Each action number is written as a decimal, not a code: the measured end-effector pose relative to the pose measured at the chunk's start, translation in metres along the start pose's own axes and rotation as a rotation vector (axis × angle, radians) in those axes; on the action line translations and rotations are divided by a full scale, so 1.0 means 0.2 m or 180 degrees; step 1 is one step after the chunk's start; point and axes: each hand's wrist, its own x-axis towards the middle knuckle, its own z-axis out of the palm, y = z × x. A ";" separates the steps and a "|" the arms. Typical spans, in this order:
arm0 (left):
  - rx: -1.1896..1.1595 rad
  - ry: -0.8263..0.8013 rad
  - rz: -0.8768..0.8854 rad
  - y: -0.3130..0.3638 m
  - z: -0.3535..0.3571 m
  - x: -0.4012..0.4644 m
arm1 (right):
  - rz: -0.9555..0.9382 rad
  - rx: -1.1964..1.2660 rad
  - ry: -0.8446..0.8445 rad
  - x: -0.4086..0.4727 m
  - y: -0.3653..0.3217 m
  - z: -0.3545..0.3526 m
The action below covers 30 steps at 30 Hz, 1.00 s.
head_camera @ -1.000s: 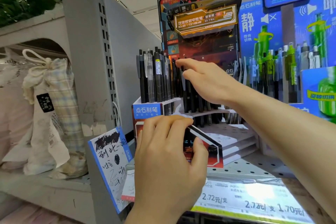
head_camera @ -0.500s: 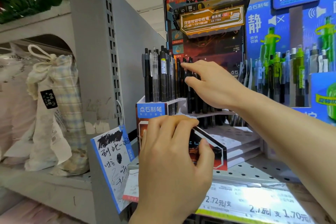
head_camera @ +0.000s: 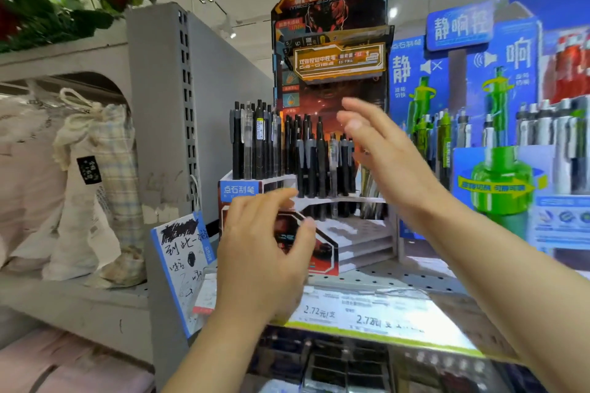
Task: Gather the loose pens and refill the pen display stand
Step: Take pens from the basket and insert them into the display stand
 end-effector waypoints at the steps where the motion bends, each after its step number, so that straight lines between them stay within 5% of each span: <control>1: -0.0217 -0.0003 -0.0174 0.01 -0.01 0.00 | 0.0045 0.0009 -0.0165 -0.08 0.01 -0.03; 8: -0.1146 0.0215 -0.0990 0.27 0.05 -0.23 | 0.0267 -0.0248 -0.0422 -0.62 -0.04 -0.43; 14: -0.1545 -0.0835 -0.0411 0.97 0.32 -0.44 | 0.0415 -0.0947 -0.0164 -0.97 -0.22 -1.06; 22: -0.2746 -0.1470 -0.0642 1.86 0.77 -0.61 | 0.1044 -0.1847 0.0491 -1.58 -0.50 -2.05; 30: -0.2814 -0.2289 0.0132 2.75 1.23 -0.73 | 0.1655 -0.2677 0.0997 -2.06 -0.75 -2.91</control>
